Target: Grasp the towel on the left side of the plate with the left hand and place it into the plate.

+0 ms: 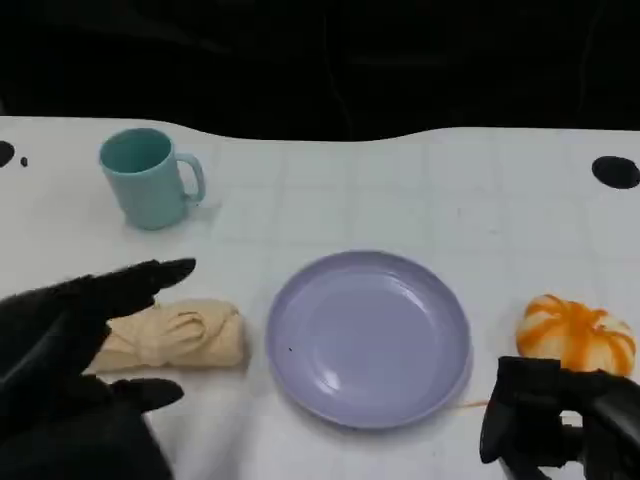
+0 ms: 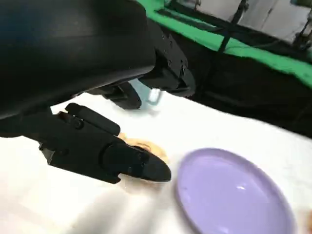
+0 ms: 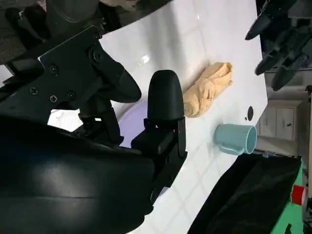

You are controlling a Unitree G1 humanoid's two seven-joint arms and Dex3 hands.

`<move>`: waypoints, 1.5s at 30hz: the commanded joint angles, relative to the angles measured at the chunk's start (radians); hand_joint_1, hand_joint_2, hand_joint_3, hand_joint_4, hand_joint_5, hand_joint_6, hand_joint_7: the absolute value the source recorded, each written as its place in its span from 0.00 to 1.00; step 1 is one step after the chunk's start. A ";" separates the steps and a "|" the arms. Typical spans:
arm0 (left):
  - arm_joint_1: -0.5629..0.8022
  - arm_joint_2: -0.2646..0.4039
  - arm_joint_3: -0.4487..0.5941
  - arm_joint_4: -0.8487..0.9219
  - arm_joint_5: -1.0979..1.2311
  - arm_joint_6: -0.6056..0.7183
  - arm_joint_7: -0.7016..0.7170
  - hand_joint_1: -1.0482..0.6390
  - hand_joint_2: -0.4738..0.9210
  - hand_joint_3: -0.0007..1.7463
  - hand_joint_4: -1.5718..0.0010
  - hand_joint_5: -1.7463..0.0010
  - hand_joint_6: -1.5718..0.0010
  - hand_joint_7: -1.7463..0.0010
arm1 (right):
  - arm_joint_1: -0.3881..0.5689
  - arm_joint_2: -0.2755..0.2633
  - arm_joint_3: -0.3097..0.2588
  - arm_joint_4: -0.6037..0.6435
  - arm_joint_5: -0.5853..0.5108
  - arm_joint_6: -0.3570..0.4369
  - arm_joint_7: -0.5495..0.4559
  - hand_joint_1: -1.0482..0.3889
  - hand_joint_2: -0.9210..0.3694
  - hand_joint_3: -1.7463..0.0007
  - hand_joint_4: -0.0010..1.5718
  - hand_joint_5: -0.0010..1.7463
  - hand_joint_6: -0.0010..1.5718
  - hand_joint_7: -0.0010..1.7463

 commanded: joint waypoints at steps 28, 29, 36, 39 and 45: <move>-0.533 -0.157 -0.424 0.969 0.484 -0.031 -0.009 0.30 1.00 0.02 0.70 0.93 0.79 0.99 | 0.034 -0.008 -0.011 -0.050 0.010 0.011 -0.002 0.69 0.32 0.29 0.47 1.00 0.41 0.87; -0.541 -0.162 -0.428 1.003 0.479 -0.038 0.004 0.32 1.00 0.04 0.68 0.92 0.78 0.99 | 0.036 -0.009 -0.011 -0.052 0.010 0.010 -0.002 0.69 0.32 0.29 0.47 1.00 0.41 0.87; -0.535 -0.163 -0.440 1.149 0.432 -0.150 0.199 0.41 1.00 0.18 0.46 0.74 0.45 0.93 | 0.037 -0.007 -0.009 -0.053 0.009 0.007 -0.004 0.68 0.32 0.29 0.47 1.00 0.41 0.87; -0.517 -0.158 -0.420 1.168 0.402 -0.212 0.324 0.40 1.00 0.20 0.54 0.26 0.45 0.62 | 0.035 -0.007 -0.010 -0.053 0.012 0.012 -0.004 0.68 0.32 0.29 0.47 1.00 0.41 0.87; -0.491 -0.158 -0.363 1.147 0.337 -0.286 0.498 0.45 1.00 0.14 0.49 0.00 0.58 0.29 | 0.034 -0.008 -0.013 -0.045 0.011 0.000 0.000 0.67 0.32 0.30 0.47 1.00 0.41 0.86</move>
